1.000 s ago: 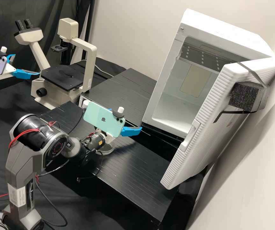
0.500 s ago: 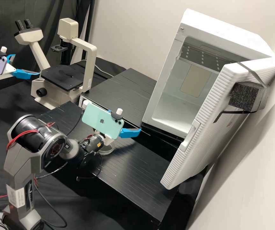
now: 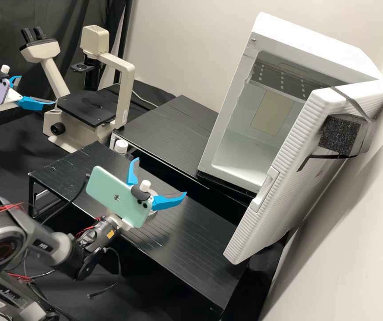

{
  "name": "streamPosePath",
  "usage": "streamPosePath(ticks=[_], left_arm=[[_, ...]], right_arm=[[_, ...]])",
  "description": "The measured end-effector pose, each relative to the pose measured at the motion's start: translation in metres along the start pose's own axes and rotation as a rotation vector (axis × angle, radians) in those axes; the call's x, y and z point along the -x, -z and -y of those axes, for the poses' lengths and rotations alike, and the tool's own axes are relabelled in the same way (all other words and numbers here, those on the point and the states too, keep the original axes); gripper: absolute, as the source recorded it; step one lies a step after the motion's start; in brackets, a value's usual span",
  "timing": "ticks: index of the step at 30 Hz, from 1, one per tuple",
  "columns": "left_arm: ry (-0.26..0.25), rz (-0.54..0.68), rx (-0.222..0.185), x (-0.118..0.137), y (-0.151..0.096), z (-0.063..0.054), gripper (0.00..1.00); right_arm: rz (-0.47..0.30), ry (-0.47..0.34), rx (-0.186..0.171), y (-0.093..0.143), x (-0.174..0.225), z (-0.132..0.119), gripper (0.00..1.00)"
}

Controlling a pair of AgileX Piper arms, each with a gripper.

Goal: Return the petri dish to the incubator.

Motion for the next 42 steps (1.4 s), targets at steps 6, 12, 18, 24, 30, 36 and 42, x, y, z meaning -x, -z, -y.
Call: streamPosePath(ticks=[6, 12, 18, 24, 30, 36, 42], left_arm=[[0.000, 0.000, 0.000, 0.000, 0.000, 0.000, 1.00], [0.000, 0.000, 0.000, 0.000, 0.000, 0.000, 1.00], [0.000, 0.000, 0.000, 0.000, 0.000, 0.000, 1.00], [0.000, 0.000, 0.000, 0.000, 0.000, 0.000, 1.00], [0.000, 0.000, 0.000, 0.000, 0.000, 0.000, 1.00], [0.000, 0.000, 0.000, 0.000, 0.000, 0.000, 1.00], [0.000, 0.000, 0.000, 0.000, 0.000, 0.000, 1.00]], right_arm=[[-0.054, 0.153, 0.040, 0.002, 0.018, -0.004, 1.00], [0.039, 0.234, 0.140, -0.012, 0.033, -0.009, 1.00], [0.098, 0.286, 0.159, -0.022, 0.038, -0.009, 1.00], [0.112, 0.301, 0.107, -0.027, 0.038, -0.008, 1.00], [0.105, 0.335, 0.031, -0.033, 0.034, -0.003, 1.00], [0.084, 0.323, -0.017, -0.037, 0.026, 0.002, 1.00], [0.080, 0.310, -0.005, -0.034, 0.022, 0.004, 1.00]])
